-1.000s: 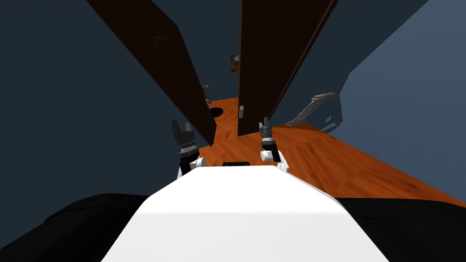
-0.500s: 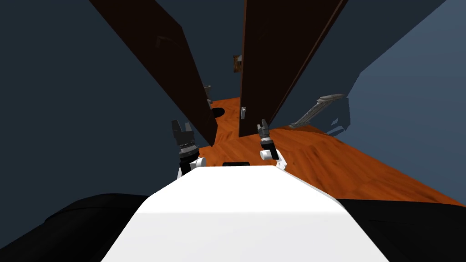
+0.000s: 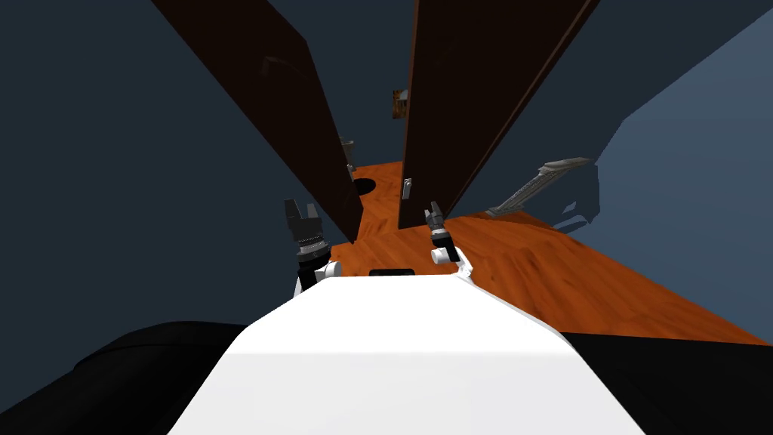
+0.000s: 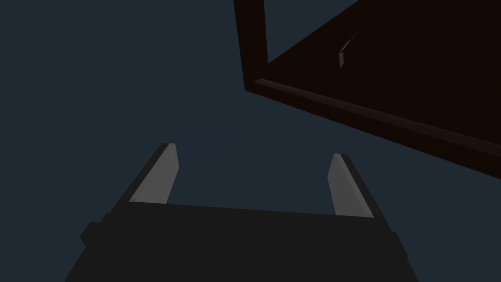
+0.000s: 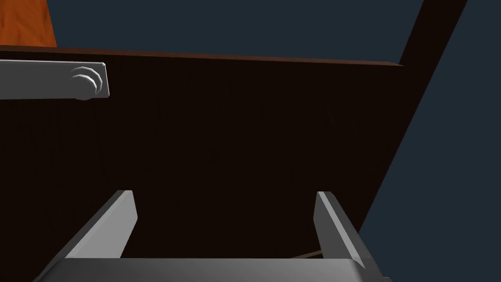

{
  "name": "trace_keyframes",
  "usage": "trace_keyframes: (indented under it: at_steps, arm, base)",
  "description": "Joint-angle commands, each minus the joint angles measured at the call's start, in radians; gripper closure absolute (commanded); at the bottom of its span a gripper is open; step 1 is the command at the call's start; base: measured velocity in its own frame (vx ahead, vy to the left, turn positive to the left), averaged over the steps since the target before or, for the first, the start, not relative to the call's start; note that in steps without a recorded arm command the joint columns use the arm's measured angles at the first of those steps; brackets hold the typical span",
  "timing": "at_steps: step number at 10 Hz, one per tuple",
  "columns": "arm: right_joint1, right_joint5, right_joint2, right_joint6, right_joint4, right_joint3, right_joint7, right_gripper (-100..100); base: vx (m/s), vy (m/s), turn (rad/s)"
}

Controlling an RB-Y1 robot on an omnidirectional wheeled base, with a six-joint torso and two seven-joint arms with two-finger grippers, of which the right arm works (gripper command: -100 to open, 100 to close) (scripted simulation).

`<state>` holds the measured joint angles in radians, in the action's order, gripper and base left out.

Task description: Push the door open

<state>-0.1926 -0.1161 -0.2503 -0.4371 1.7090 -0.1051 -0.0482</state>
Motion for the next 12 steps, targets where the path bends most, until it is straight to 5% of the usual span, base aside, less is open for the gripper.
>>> trace_keyframes:
  at_steps: [1, 12]
  arm:
    - [0.027, -0.014, -0.018, 0.0, -0.05, -0.006, -0.016, -100]
    - [0.144, -0.078, -0.106, -0.016, -0.315, -0.031, -0.089, -100]
  base:
    - [0.079, -0.014, 0.1]
    - [0.066, -0.012, 0.068]
